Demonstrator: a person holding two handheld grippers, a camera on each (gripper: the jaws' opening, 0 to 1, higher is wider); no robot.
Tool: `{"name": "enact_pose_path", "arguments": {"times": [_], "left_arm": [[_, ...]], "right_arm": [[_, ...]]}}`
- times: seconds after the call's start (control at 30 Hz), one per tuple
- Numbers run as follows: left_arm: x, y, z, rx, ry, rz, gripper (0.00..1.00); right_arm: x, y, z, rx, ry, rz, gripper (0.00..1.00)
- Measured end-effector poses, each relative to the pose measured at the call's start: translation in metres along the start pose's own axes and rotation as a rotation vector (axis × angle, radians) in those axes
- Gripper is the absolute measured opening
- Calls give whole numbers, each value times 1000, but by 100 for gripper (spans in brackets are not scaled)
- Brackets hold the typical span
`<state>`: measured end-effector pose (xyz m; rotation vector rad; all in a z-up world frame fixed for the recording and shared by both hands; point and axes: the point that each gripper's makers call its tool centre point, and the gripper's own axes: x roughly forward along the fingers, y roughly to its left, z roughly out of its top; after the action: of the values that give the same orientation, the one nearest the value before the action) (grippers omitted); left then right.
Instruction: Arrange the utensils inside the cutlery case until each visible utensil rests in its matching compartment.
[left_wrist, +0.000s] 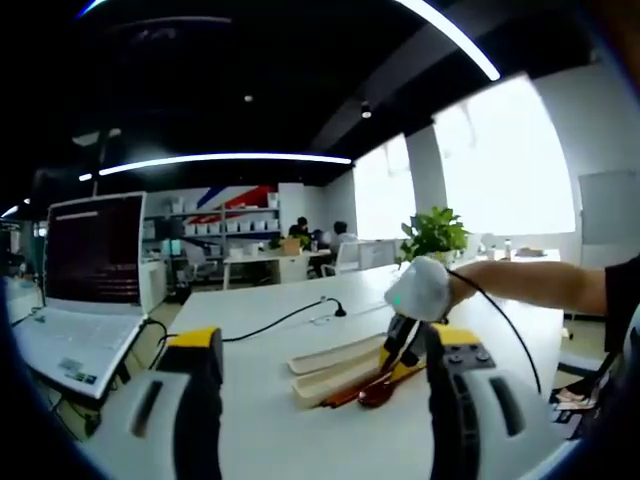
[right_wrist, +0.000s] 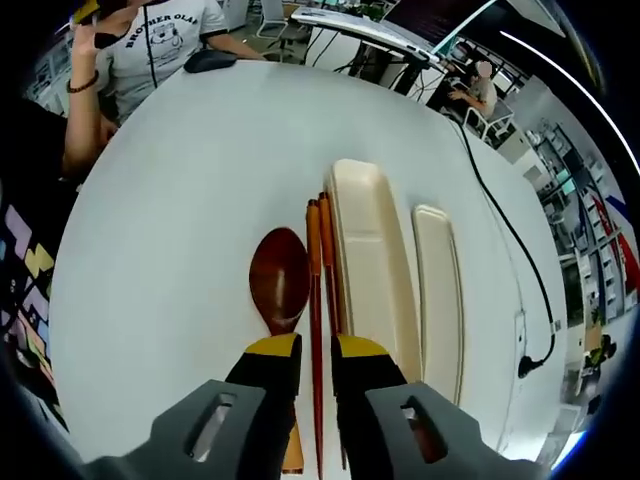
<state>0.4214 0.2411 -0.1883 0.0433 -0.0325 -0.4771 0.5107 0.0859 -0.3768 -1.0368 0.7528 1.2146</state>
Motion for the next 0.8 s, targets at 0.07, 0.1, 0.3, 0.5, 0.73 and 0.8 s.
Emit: {"name": "enact_pose_path", "arguments": {"times": [0.07, 0.1, 0.3, 0.5, 0.73, 0.8], "left_arm": [[0, 1, -1, 0, 3, 1, 88], [0, 1, -1, -1, 5, 1, 88], [1, 2, 0, 0, 1, 1, 88], [4, 1, -2, 1, 10, -2, 88], [5, -1, -2, 0, 12, -9, 88], [5, 0, -3, 1, 16, -7, 88]], "right_arm": [[4, -2, 0, 3, 7, 6, 11], [5, -2, 0, 6, 9, 10, 11], [7, -1, 12, 23, -35, 63, 11], [12, 3, 20, 3, -3, 92, 11], [15, 7, 22, 86, 19, 159, 5], [15, 8, 22, 81, 42, 170, 5]]}}
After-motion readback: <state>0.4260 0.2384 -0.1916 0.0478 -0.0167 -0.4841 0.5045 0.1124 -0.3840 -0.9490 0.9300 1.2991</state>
